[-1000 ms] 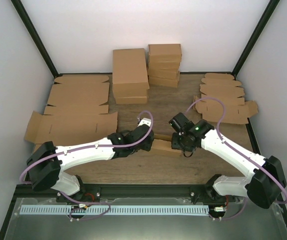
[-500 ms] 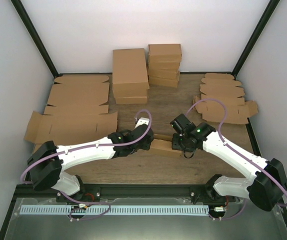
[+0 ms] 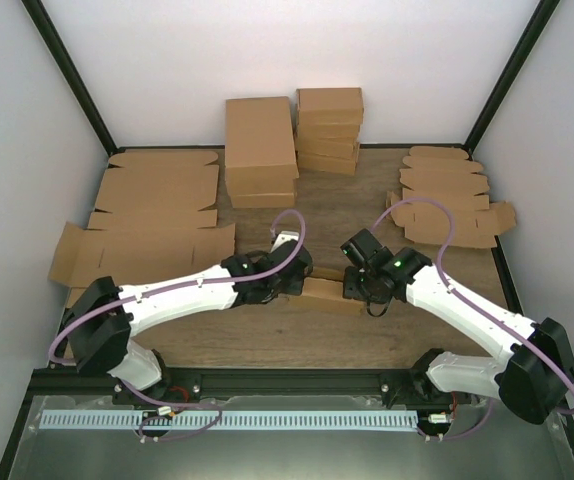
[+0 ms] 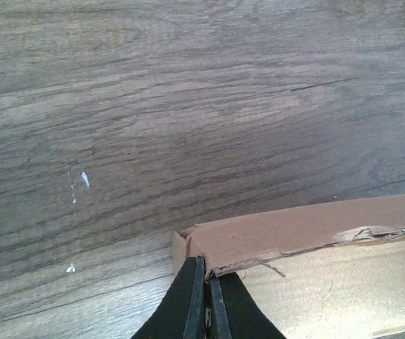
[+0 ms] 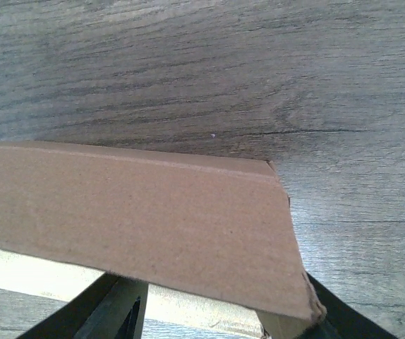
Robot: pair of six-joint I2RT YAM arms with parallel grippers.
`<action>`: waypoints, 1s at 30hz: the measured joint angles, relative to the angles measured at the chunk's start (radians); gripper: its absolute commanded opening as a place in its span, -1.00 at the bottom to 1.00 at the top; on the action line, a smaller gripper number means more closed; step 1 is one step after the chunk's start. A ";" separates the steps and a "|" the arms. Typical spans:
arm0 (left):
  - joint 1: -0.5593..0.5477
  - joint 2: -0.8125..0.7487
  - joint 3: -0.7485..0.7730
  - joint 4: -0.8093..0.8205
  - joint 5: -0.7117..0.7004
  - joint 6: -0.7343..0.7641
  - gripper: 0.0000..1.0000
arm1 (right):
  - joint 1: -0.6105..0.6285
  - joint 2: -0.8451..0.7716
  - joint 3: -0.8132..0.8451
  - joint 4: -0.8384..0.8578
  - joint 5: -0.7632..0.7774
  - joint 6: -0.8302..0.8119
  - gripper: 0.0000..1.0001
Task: Fold the paper box
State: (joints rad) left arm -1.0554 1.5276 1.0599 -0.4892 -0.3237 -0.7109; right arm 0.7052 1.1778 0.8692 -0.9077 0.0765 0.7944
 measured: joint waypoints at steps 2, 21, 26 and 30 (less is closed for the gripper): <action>0.010 0.009 0.017 -0.017 0.016 0.000 -0.92 | -0.001 0.000 -0.002 0.004 0.003 -0.001 -0.05; 0.101 0.024 0.064 -0.066 0.206 -0.020 -0.93 | -0.002 0.001 -0.011 0.026 0.013 -0.002 -0.05; 0.103 0.024 0.064 -0.068 0.212 -0.021 -0.93 | -0.002 0.001 -0.011 0.027 0.013 -0.003 -0.05; 0.103 0.023 0.061 -0.070 0.209 -0.018 -0.92 | -0.002 0.001 -0.011 0.029 0.013 -0.005 -0.04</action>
State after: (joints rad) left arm -0.9524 1.5509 1.1213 -0.5591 -0.1146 -0.7284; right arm 0.7036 1.1790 0.8577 -0.8791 0.0898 0.7891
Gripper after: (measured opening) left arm 0.036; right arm 0.477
